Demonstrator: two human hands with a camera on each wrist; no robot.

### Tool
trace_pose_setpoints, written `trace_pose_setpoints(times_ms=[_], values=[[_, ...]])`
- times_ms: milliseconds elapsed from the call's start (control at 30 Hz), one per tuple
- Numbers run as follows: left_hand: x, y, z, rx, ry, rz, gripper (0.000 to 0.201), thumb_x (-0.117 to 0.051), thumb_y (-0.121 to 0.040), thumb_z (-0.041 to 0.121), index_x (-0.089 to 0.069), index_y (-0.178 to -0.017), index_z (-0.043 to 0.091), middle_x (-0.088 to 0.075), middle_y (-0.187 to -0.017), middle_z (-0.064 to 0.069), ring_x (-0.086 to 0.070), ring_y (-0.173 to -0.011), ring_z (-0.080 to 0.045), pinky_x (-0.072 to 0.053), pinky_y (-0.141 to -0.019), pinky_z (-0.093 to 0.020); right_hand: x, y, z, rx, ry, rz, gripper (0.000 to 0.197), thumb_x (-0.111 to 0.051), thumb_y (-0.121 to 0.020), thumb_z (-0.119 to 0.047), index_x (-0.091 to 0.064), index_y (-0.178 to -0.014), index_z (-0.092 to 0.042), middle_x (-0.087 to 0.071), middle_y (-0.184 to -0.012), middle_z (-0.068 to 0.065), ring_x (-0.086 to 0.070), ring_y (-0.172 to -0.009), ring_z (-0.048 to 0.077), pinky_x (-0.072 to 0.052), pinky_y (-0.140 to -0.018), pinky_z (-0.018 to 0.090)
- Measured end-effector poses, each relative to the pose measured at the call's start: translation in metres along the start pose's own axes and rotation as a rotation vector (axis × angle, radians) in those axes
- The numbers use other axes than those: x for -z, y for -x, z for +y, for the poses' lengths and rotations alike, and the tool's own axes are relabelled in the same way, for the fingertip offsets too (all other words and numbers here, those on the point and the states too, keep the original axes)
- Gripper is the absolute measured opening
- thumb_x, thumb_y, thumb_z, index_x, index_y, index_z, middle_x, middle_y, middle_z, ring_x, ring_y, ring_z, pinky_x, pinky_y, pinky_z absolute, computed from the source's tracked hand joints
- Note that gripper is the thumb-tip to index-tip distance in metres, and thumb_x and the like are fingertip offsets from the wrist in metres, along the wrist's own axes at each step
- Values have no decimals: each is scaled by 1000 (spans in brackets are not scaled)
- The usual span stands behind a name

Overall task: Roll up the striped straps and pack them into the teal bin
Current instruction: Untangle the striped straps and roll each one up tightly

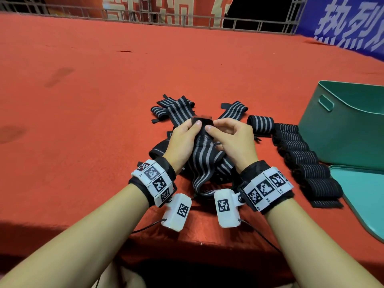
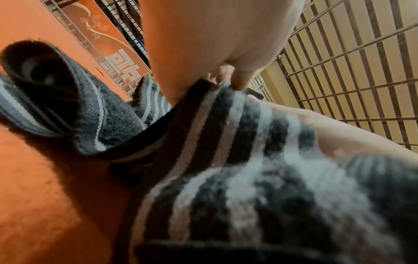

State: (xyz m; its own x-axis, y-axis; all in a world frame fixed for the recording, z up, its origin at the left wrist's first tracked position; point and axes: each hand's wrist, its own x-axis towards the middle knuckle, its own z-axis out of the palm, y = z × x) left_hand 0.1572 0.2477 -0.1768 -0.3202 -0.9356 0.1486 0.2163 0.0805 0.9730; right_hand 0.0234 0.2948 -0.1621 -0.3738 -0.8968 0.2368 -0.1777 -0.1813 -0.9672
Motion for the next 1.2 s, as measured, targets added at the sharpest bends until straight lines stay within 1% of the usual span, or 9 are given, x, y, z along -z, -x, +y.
trace_pose_setpoints(times_ms=[167,333,467,600,733,833,933,1033,1200], values=[[-1,1,1,12,-34,17,23,-52,-105,20,-74,-110,17,-75,-112,-15,-71,-109,-32,-52,-103,-54,2,-2,2,-20,-25,-27,6,-81,-87,-13,-76,-86,-17,-77,-78,-1,-71,-69,11,-55,-57,27],[-3,4,-1,-10,-53,18,24,-52,-106,18,-72,-114,6,-74,-113,-19,-69,-110,-37,-53,-102,-54,6,-3,2,-70,-37,-18,10,-84,-85,-16,-79,-91,-11,-79,-86,5,-72,-73,16,-61,-69,37],[-5,7,-3,-69,-95,51,33,-55,-101,28,-70,-108,0,-70,-107,-29,-66,-105,-48,-51,-96,-63,4,-3,0,-70,-1,31,11,-88,-81,-15,-77,-81,-13,-77,-78,6,-71,-65,16,-59,-61,33],[-7,11,-2,-101,-97,92,29,-53,-105,18,-67,-107,-7,-69,-106,-31,-68,-91,-31,-52,-94,-62,3,-4,-2,-56,78,61,17,-91,-76,-22,-75,-77,-15,-75,-72,3,-69,-62,13,-61,-59,34],[-7,11,5,-110,-49,111,27,-53,-105,17,-68,-107,-6,-71,-107,-29,-69,-94,-28,-53,-95,-58,3,-7,1,-21,153,79,31,-90,-76,-33,-70,-94,-17,-69,-86,-1,-69,-77,12,-62,-70,32],[-7,8,18,-127,21,123,27,-54,-104,19,-67,-104,-6,-72,-106,-26,-70,-95,-33,-53,-95,-58,0,-4,-5,-9,147,-77,36,-78,-89,-40,-66,-112,-15,-72,-108,-2,-69,-100,7,-54,-87,24],[-11,0,39,-176,47,99,22,-50,-107,12,-68,-104,1,-74,-105,-24,-71,-90,-28,-57,-89,-49,-3,1,-13,-45,62,-251,38,-65,-98,-44,-69,-98,-6,-76,-100,12,-72,-94,15,-57,-83,42],[-16,-9,62,-217,67,52,22,-49,-107,14,-70,-103,6,-75,-104,-23,-72,-88,-26,-58,-88,-50,-4,1,-25,8,63,-227,68,-62,-93,-60,-63,-100,7,-70,-106,28,-73,-98,34,-54,-88,57],[-22,-22,96,-196,192,17,24,-46,-108,15,-65,-112,0,-76,-98,-15,-69,-77,-24,-57,-74,-40,0,-2,-35,-6,91,-234,74,-64,-93,-59,-61,-107,13,-70,-108,28,-74,-94,31,-54,-92,54]])
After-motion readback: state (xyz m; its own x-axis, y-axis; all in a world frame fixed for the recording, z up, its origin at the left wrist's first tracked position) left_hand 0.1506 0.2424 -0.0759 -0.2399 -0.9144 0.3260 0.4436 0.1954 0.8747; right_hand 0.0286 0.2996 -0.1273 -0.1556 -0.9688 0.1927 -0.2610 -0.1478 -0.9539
